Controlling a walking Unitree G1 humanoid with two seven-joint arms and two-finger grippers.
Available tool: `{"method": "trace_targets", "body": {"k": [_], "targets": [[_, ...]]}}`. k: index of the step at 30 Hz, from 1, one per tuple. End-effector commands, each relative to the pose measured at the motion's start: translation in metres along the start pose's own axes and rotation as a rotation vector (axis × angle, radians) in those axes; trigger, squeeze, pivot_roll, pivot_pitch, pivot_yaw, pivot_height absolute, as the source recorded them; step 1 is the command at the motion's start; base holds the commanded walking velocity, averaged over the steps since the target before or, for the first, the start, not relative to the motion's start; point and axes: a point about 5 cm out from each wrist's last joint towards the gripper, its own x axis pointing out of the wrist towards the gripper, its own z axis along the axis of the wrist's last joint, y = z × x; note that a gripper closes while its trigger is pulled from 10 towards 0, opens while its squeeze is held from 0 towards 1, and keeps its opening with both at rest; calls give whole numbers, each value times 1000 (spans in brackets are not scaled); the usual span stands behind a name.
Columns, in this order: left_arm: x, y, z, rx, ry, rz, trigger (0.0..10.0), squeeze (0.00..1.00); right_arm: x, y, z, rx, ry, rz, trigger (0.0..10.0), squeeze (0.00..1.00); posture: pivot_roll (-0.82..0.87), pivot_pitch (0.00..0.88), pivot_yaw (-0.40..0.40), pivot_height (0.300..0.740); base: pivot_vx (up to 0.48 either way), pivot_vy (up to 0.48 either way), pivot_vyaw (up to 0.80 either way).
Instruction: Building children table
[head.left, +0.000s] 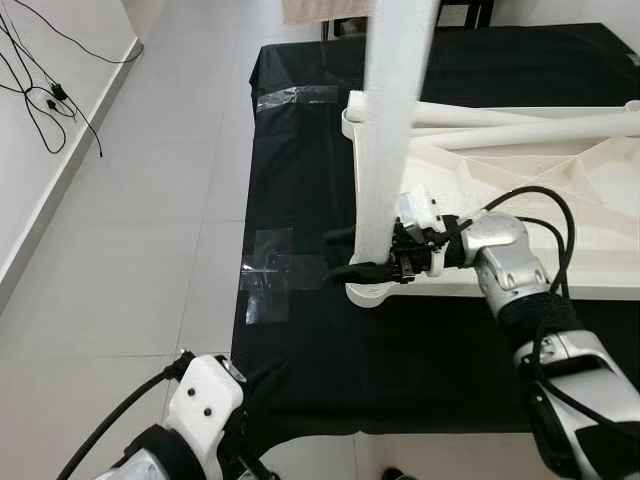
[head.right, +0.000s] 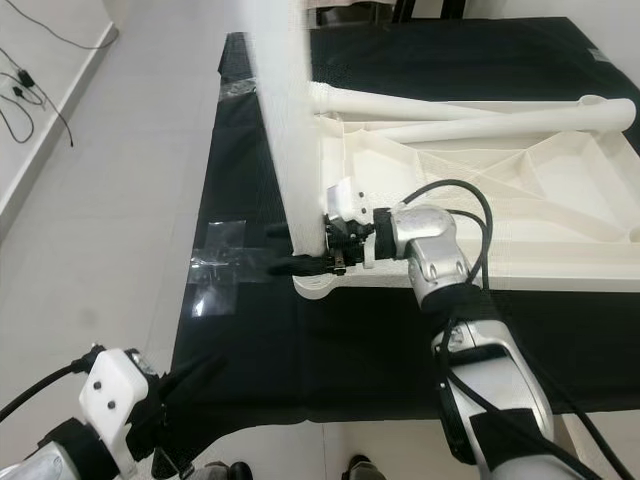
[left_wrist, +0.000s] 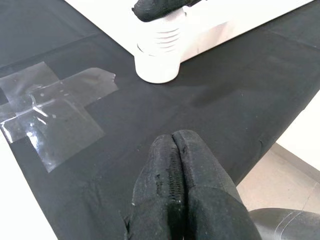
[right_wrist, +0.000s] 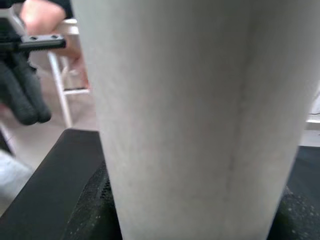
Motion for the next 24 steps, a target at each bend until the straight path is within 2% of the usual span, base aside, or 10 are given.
{"method": "trace_targets", "body": {"k": [1,8,15,24], "targets": [[-7,-2,1,-2,20,-2,10000,0,14,14,-23,89,81,137,10000,0,209,326,32,740,0,0,0],[-13,-7,3,-6,31,3,10000,0,23,11,-20,82,67,153,10000,0,229,354,26,740,0,0,0],[-22,-11,5,-10,49,6,10000,0,34,8,-18,106,-14,141,10000,0,246,373,32,740,0,0,0],[-26,-13,7,-19,57,9,10000,0,42,8,-16,116,-56,150,10000,0,256,393,40,740,0,0,0]]}}
